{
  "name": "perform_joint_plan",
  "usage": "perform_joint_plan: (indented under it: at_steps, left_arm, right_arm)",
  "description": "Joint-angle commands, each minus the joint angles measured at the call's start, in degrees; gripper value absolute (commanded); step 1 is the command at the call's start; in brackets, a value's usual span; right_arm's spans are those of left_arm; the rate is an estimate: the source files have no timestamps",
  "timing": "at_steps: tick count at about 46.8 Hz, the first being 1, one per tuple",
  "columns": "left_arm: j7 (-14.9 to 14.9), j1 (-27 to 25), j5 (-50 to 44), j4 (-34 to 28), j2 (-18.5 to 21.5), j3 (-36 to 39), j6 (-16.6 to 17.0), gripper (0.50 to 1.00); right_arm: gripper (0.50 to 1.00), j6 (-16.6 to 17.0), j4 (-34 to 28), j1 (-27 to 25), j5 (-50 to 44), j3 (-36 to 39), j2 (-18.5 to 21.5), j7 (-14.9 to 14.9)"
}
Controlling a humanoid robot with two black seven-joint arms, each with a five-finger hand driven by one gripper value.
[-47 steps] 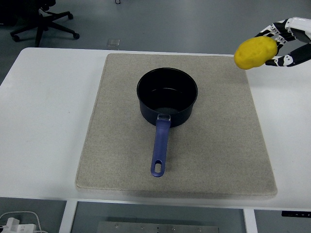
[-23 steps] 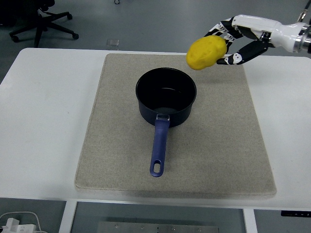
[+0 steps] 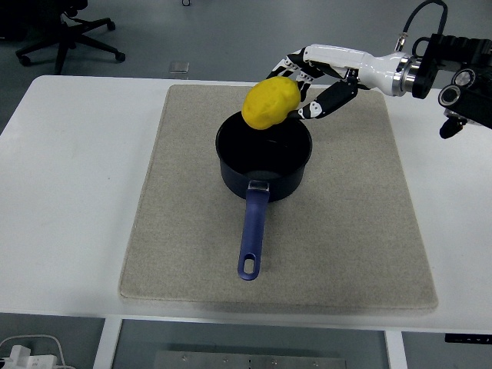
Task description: Put the potato in the blue pot
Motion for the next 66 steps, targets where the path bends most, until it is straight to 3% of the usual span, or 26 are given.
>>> perform_joint_plan:
  at_steps: [1,14,18,20,21,51,60,66]
  left_arm:
    - [0.0,0.0,0.0,0.0,0.0,0.0,0.0,0.994]
    - [0.0,0.0,0.0,0.0,0.0,0.0,0.0,0.994]
    - [0.0,0.0,0.0,0.0,0.0,0.0,0.0,0.994]
    - [0.0,0.0,0.0,0.0,0.0,0.0,0.0,0.994]
    - [0.0,0.0,0.0,0.0,0.0,0.0,0.0,0.994]
    - [0.0,0.0,0.0,0.0,0.0,0.0,0.0,0.994]
    - [0.0,0.0,0.0,0.0,0.0,0.0,0.0,0.994]
    - [0.0,0.0,0.0,0.0,0.0,0.0,0.0,0.994]
  right_arm:
    - [0.5,-0.3,-0.5,-0.7,-0.1,0.1,0.9,-0.3]
    - [0.5,-1.9,-1.2,-1.6,0.1,0.7,1.8,-1.2]
    - [0.708,-1.7,-1.1,-1.5,0.1,0.9,1.3,-1.2]
    - [0.882,-1.4,-1.1,-1.5,0.2,0.9,1.0,-1.1]
    - [0.933,-1.4,-1.1,-1.5,0.1,0.9,1.0,-1.1]
    - [0.934,-2.1,-1.0,-2.8,0.2,1.0,-0.4,-1.1]
    - [0.934,-2.1,-1.0,-2.7,0.3,1.7,-3.1,-1.1]
    - [0.934,-1.5,-1.0,-2.8,5.2,5.5,-5.1,-1.1]
